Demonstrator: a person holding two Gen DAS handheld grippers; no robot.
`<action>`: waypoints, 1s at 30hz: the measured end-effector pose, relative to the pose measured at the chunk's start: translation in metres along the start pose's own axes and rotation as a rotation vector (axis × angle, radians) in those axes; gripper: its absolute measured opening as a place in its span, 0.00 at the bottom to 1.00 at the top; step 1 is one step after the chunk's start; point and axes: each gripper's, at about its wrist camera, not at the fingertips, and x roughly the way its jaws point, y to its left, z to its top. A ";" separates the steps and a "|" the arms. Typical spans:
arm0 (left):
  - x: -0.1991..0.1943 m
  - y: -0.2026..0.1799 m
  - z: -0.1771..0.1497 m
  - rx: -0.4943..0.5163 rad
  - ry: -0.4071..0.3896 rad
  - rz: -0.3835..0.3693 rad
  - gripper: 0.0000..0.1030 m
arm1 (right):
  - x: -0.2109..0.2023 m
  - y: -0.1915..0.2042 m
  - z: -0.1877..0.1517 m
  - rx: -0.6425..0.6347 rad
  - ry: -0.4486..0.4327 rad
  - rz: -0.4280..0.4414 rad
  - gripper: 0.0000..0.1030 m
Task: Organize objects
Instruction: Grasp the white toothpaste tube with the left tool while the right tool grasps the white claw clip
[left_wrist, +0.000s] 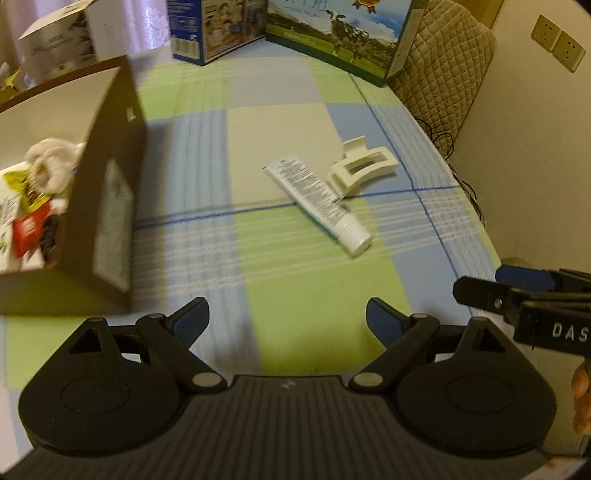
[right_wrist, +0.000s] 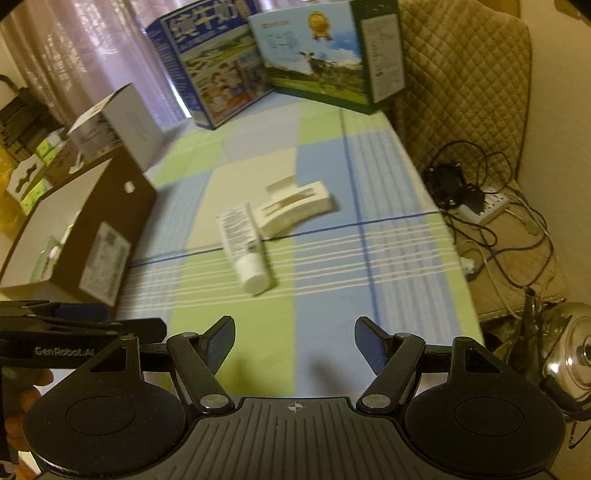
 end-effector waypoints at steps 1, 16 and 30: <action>0.006 -0.003 0.004 0.001 -0.001 0.001 0.87 | 0.002 -0.004 0.002 0.006 -0.001 -0.006 0.67; 0.091 -0.035 0.062 0.024 0.015 0.025 0.74 | 0.031 -0.042 0.036 0.045 -0.005 -0.048 0.67; 0.106 -0.001 0.062 -0.013 0.008 0.067 0.32 | 0.068 -0.032 0.066 -0.027 -0.005 0.018 0.67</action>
